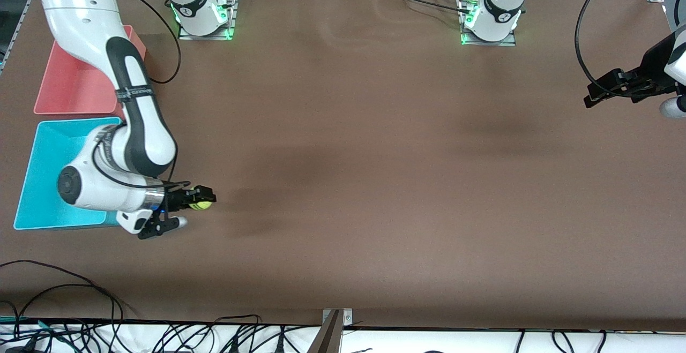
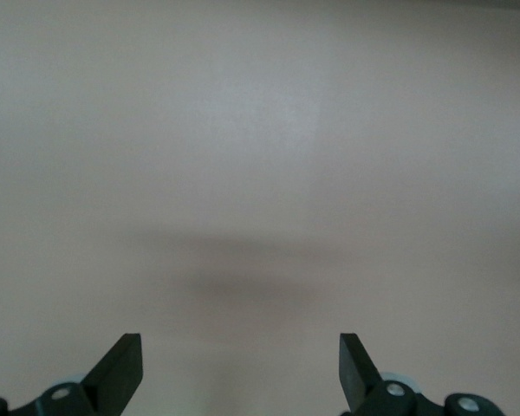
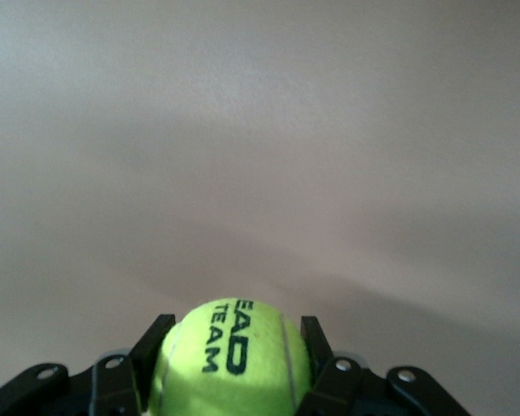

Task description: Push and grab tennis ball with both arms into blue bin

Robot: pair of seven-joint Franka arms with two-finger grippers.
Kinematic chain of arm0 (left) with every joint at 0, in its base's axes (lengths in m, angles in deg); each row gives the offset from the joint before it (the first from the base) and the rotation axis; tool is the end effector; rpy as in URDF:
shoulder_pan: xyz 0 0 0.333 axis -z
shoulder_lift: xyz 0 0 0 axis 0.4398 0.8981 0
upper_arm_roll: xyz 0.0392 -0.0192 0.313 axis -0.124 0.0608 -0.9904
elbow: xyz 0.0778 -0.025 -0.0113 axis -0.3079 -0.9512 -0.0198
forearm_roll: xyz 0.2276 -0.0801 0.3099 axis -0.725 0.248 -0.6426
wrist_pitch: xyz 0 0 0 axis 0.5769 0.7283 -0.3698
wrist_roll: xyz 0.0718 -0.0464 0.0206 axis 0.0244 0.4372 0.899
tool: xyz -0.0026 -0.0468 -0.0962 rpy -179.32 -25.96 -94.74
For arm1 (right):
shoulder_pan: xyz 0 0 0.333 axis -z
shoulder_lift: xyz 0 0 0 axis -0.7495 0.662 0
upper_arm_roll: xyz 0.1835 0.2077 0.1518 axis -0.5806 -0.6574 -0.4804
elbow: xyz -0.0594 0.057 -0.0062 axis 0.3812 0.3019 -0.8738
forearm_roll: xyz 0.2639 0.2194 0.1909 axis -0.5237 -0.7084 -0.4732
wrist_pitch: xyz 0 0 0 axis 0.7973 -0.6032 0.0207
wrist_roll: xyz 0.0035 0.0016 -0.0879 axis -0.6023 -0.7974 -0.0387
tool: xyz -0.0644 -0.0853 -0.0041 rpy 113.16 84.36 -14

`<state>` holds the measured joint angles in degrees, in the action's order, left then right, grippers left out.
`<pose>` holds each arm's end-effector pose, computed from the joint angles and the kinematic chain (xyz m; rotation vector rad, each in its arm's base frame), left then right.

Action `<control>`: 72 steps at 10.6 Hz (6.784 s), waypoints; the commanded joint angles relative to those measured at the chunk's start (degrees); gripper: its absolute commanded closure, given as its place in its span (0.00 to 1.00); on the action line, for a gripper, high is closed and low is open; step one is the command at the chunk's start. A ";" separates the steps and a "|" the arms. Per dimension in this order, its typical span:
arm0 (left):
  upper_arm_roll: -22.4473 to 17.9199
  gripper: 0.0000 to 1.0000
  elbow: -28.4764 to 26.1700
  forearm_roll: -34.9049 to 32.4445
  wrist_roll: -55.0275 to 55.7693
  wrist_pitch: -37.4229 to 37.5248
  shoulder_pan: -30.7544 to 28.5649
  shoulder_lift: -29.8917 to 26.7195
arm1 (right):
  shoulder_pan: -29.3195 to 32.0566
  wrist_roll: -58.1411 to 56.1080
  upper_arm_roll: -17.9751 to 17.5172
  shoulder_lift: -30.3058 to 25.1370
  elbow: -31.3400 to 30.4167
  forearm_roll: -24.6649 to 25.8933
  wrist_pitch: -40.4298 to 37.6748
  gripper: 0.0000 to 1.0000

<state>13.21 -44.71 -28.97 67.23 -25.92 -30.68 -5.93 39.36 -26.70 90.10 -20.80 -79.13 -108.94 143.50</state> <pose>0.5597 -0.0055 0.6259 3.1098 0.2113 -0.0596 0.7056 0.0851 0.2613 -2.7878 -0.3689 0.0780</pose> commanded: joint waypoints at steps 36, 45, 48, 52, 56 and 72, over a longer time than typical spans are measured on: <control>-0.23 0.00 -0.15 0.13 -0.31 2.93 -0.43 0.28 | 3.92 -27.75 27.49 -4.37 -22.21 4.68 12.08 0.00; -0.23 0.00 -0.24 0.13 -0.31 2.93 -0.43 0.28 | 4.00 -27.75 28.10 -5.16 -14.14 5.64 -1.52 0.00; -0.23 0.00 -0.24 0.13 -0.31 2.93 -0.43 0.28 | 3.65 -29.23 29.07 -6.39 -10.45 6.17 -6.54 0.00; -0.14 0.00 -0.15 0.13 -0.31 2.84 -0.34 0.28 | 2.95 -29.16 29.25 -6.74 -1.40 5.99 -14.26 0.00; -0.14 0.00 -0.15 0.13 -0.31 2.93 -0.34 0.28 | -1.88 -21.61 29.43 -8.67 4.68 5.99 -22.71 0.00; -0.06 0.00 -0.24 0.13 -0.13 2.93 -0.34 0.28 | 3.02 13.10 5.72 -33.71 -2.24 20.83 -34.94 0.00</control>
<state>12.97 -45.08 -28.97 66.75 -23.58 -30.82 -5.29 36.71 -17.31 102.61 -50.10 -76.05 -91.42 108.22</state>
